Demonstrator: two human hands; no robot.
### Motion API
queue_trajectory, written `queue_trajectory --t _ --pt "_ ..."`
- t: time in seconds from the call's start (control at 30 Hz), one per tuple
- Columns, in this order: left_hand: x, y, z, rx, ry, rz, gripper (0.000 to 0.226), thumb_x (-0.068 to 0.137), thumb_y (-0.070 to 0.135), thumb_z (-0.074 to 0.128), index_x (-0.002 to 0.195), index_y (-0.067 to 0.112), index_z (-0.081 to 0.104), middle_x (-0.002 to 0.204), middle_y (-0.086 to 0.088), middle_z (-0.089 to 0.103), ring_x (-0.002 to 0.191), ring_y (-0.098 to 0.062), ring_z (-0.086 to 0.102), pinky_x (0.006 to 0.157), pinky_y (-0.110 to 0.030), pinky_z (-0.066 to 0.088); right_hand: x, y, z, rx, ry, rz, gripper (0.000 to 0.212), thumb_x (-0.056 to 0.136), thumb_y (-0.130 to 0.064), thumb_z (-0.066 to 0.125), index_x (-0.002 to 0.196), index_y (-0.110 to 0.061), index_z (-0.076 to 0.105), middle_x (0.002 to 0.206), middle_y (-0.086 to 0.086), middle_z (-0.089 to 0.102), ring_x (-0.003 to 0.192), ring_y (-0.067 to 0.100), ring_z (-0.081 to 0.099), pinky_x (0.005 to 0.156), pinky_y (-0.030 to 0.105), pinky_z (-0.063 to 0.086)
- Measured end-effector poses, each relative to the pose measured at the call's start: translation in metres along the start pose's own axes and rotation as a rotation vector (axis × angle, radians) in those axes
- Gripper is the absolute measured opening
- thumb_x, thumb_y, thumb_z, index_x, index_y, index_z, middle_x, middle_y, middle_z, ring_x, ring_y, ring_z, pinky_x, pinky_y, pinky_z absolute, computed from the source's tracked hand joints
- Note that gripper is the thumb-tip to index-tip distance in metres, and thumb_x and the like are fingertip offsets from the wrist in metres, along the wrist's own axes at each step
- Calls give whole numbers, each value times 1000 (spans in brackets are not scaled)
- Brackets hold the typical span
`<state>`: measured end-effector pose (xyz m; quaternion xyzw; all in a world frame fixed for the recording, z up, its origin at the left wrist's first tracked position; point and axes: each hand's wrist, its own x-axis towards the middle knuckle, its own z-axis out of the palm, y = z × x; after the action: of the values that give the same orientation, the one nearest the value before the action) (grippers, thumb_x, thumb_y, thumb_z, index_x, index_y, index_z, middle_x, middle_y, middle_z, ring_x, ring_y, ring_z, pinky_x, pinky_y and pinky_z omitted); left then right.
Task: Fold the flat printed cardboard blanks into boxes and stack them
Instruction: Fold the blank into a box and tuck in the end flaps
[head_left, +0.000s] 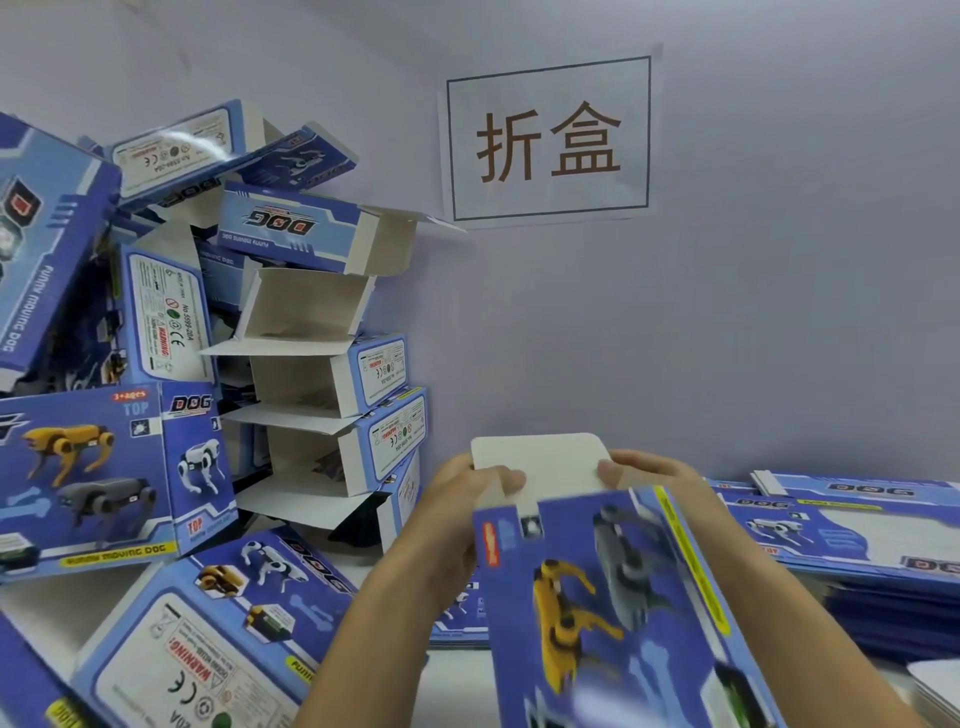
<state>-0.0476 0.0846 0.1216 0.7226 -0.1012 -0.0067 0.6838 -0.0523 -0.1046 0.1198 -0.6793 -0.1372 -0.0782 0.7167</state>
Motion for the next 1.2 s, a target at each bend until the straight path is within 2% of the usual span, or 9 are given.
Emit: queue_trajectory --t 0.07,0.17,0.23,0.33,0.47,0.6,0.73,1.1,1.2 --pt "0 6 1 -48 14 8 8 97 2 55 102 6 61 65 -2 70 49 -10 66 44 -19 51 3 0 -2 -4 11 -8 17 96 0 54 84 -4 66 52 -5 68 42 2 62 40 9 43" --pt "-2 10 3 -105 0 37 4 97 6 57 97 10 58 53 5 68 43 -7 64 39 -17 48 10 -3 -2 -52 2 16 21 97 6 50 82 -5 61 50 -6 63 35 -4 55 38 6 38" --pt "-3 10 6 -111 6 51 3 96 13 60 99 13 61 56 6 70 45 -5 65 40 -16 47 13 -9 0 -92 8 43 27 97 10 43 80 -4 59 57 -4 58 34 -5 53 38 6 37" --pt "-2 8 9 -117 5 90 23 96 16 61 118 17 64 75 1 74 55 -9 70 45 -18 50 14 -10 3 -83 30 46 37 99 9 40 73 -12 56 58 -6 57 34 -6 53 37 7 37" --pt "1 8 11 -85 -3 168 20 95 11 61 110 23 64 68 11 73 57 -7 70 46 -16 50 7 -6 4 -108 61 -47 23 98 -7 55 80 -19 62 67 -8 63 43 -8 58 41 7 41" --pt "0 9 12 -53 -8 227 21 95 7 61 108 23 64 67 15 73 59 -4 70 46 -15 50 2 -7 4 -87 49 -101 17 95 -7 60 93 -20 68 61 -16 70 53 -3 64 45 11 47" --pt "-2 8 12 -67 0 292 21 94 6 62 107 23 65 72 15 73 62 -5 71 48 -16 51 1 -8 6 -59 39 -120 17 94 -5 60 100 -18 69 65 -13 71 57 1 67 47 15 50" --pt "0 5 10 -34 64 366 25 90 -3 65 82 19 73 66 10 71 57 -4 66 47 -16 48 1 -7 10 18 51 -144 17 90 8 61 82 -6 66 56 -6 67 43 7 59 42 15 45" --pt "1 6 10 -67 49 349 24 90 -3 65 87 20 72 67 9 72 57 -5 67 47 -16 49 0 -5 7 17 40 -130 17 91 5 60 87 -9 67 55 -5 67 44 7 60 42 16 46"
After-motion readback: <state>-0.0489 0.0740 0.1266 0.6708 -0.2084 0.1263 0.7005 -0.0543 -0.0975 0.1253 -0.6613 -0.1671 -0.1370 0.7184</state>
